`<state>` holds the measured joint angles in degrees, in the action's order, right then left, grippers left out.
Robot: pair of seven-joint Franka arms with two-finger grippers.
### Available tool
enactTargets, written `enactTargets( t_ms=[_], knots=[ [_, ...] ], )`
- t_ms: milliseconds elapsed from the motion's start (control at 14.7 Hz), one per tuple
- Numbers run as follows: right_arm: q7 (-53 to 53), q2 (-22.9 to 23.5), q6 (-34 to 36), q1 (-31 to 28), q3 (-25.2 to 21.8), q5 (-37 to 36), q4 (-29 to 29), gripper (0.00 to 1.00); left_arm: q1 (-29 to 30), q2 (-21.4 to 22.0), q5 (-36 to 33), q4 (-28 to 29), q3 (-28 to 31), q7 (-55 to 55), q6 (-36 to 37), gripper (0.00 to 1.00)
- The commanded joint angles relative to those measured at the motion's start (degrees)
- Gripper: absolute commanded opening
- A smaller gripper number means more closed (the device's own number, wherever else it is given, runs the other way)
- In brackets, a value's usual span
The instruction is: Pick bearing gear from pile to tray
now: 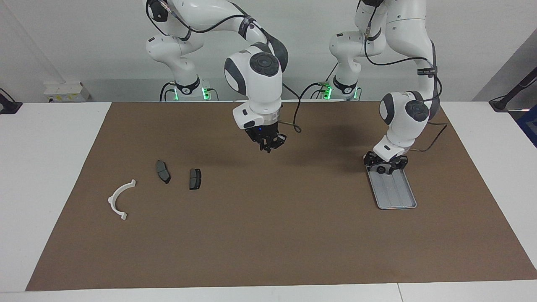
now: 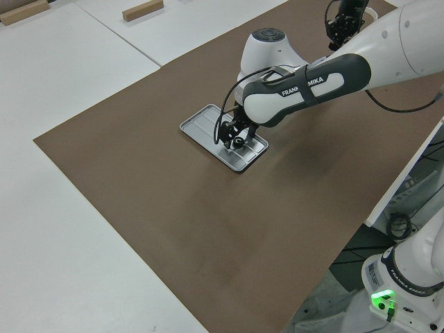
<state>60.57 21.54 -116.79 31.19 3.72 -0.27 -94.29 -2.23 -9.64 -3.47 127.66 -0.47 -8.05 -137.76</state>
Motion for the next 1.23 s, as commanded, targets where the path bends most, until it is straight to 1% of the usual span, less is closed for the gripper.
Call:
enactTargets(
  t_ms=[0, 136, 273, 750, 818, 954, 1158],
  knots=[
    [2.7, 1.22, -4.13, 1.41, -0.21, -1.04, -2.48, 0.0, -3.66, 1.3, 1.8, -6.09, -1.02, 5.49, 8.81, 1.0],
    [6.03, 3.68, -6.77, 2.29, -0.12, -4.98, -2.39, 0.0, -4.62, 1.12, 1.8, -6.9, -1.2, 10.4, 8.57, 1.0],
    [7.62, 5.27, -8.79, 3.17, -0.12, -5.53, -2.22, 0.0, -6.12, 0.94, 1.8, -6.81, -1.11, 16.82, 7.16, 1.0],
    [9.91, 9.31, -15.12, 4.32, -0.12, -6.57, -2.39, 0.0, -6.73, 1.03, 1.71, -6.37, -1.29, 17.54, 6.81, 1.0],
    [9.91, 9.75, -16.26, 4.32, -0.12, -6.75, -2.48, 0.0, -7.87, 1.03, 1.8, -6.37, -1.2, 18.07, 6.81, 1.0],
    [10.09, 10.19, -17.24, 4.14, -0.12, -6.76, -2.65, 0.0, -9.11, 0.94, 1.8, -6.37, -1.2, 20.52, 6.11, 1.0],
    [10.09, 10.19, -19.35, 3.79, -0.21, -6.84, -4.41, 0.0, -9.55, 1.03, 1.8, -5.84, -1.28, 20.97, 5.14, 1.0]
  ],
)
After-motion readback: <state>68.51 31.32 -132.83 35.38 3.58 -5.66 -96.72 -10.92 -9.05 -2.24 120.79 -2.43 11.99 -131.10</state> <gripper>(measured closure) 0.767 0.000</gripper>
